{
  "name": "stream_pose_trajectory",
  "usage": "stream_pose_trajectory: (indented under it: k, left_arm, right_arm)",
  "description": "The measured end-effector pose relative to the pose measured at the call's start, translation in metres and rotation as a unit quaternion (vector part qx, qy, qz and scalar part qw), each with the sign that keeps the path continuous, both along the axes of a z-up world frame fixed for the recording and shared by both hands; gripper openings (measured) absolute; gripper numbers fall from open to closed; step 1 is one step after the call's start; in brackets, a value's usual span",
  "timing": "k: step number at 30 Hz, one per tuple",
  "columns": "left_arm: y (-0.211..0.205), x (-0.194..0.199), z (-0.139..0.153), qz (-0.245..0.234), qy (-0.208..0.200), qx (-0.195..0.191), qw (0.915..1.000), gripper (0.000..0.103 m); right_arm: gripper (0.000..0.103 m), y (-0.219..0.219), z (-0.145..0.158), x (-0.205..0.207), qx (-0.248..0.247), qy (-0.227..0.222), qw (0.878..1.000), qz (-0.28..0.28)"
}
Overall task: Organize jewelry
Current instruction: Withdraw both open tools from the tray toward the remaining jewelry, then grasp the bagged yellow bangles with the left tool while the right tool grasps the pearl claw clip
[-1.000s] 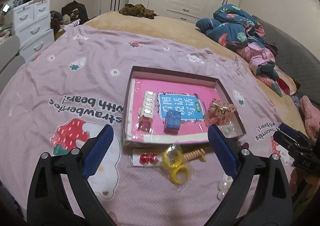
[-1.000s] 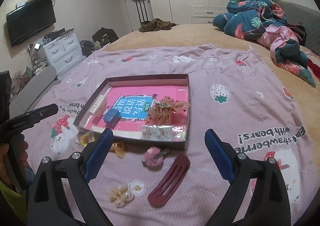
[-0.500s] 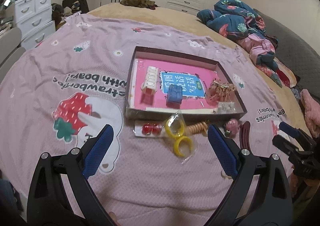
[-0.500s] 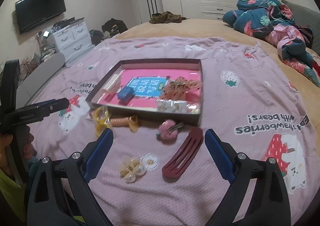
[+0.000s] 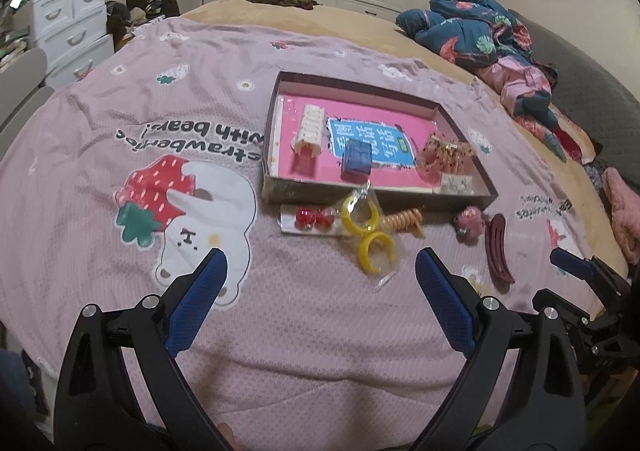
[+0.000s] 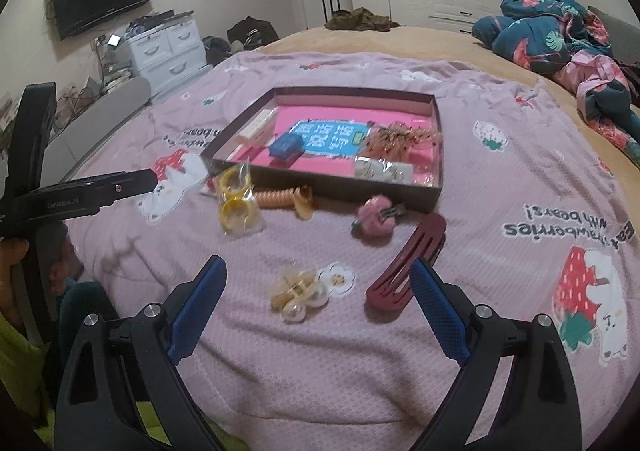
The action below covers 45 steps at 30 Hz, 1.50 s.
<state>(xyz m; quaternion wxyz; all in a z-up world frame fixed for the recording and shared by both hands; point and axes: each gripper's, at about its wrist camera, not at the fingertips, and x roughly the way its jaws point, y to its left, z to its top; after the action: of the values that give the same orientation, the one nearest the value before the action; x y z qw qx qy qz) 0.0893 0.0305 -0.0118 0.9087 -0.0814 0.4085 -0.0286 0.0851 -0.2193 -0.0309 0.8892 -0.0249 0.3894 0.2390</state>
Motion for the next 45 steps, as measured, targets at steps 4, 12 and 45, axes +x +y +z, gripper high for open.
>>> stream_pose_trajectory:
  k: [4,12,45]
  left_arm:
    - [-0.005,-0.003,-0.007,-0.007,0.007,0.005,0.9999,0.088]
    - [-0.016,0.002,-0.025,-0.021,0.025,0.003,0.9994,0.088]
    - [-0.042,0.067,-0.067,-0.013,0.072,-0.071,0.9948,0.055]
  right_arm:
    - [0.092,0.002,-0.008,-0.005,-0.005,0.003,1.000,0.007]
    - [0.092,0.007,-0.021,-0.010,-0.011,0.007,1.000,0.024]
    - [0.047,0.031,-0.069,0.021,-0.014,0.045,0.997,0.067]
